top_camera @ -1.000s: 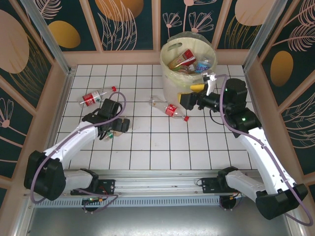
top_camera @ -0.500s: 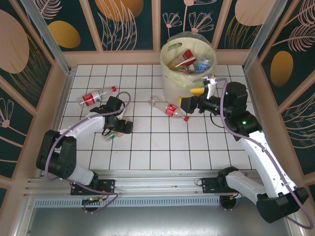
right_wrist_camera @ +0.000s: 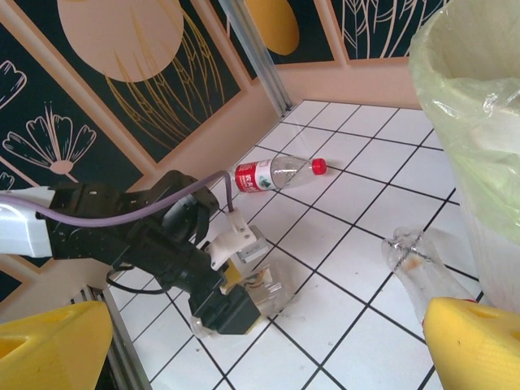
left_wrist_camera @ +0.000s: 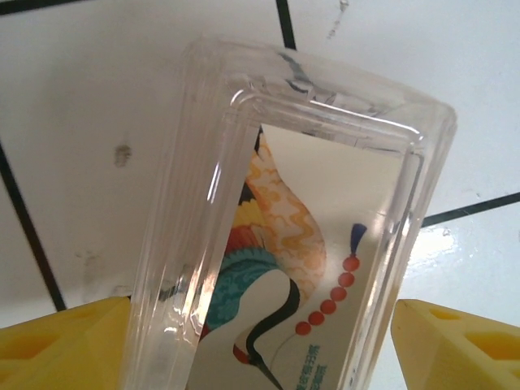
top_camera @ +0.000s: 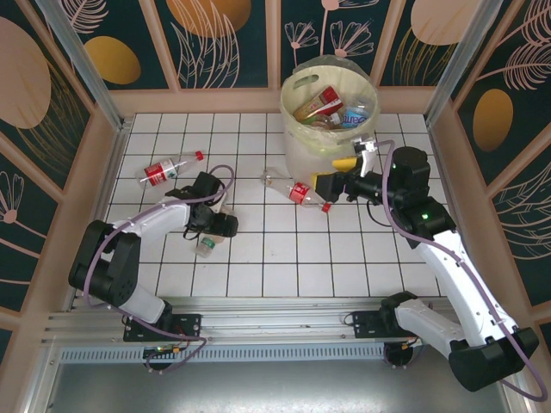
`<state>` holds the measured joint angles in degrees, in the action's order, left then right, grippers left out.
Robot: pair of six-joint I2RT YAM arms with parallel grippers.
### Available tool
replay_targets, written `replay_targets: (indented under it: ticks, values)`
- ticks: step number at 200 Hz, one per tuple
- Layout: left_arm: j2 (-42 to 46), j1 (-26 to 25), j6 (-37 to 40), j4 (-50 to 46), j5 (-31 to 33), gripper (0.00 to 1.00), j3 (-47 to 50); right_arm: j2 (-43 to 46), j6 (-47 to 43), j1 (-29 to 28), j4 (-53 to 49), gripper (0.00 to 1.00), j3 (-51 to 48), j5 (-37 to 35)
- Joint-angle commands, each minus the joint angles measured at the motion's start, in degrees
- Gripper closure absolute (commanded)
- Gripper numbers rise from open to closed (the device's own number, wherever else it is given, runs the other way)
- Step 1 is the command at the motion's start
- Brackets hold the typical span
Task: Put the plastic bottles in the bin
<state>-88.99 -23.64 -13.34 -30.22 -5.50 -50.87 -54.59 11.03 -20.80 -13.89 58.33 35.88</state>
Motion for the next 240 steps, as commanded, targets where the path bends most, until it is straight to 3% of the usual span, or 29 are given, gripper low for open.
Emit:
replay_targets:
  ticks: [1,63,104,137,186,240]
  values:
    - [-0.6,-0.8,-2.6,-0.1,1.2,0.21,0.8,1.9,0.7,-0.3,1.0,0.01,-0.7,0.7]
    - [1.0,-3.8,-4.5,2.0,0.6,0.44,0.7,3.5,5.6,-0.3,2.5,0.01,-3.7,0.1]
    - [9.1,-7.2,-7.1,13.9,-7.2,0.43,1.8,4.9,16.8,-0.3,5.3,0.02,-8.0,-3.1]
    - [13.8,-10.3,-8.4,24.6,-9.6,0.43,2.8,5.6,21.7,-0.4,9.7,0.02,-11.4,-2.0]
    - [17.8,-15.3,-11.7,41.7,-12.5,0.42,6.6,3.8,23.0,-1.7,14.5,0.01,-13.2,0.4]
    - [14.8,-21.0,-13.4,49.0,-12.0,0.43,4.6,-0.5,22.4,-5.8,15.6,0.01,-11.5,-1.7]
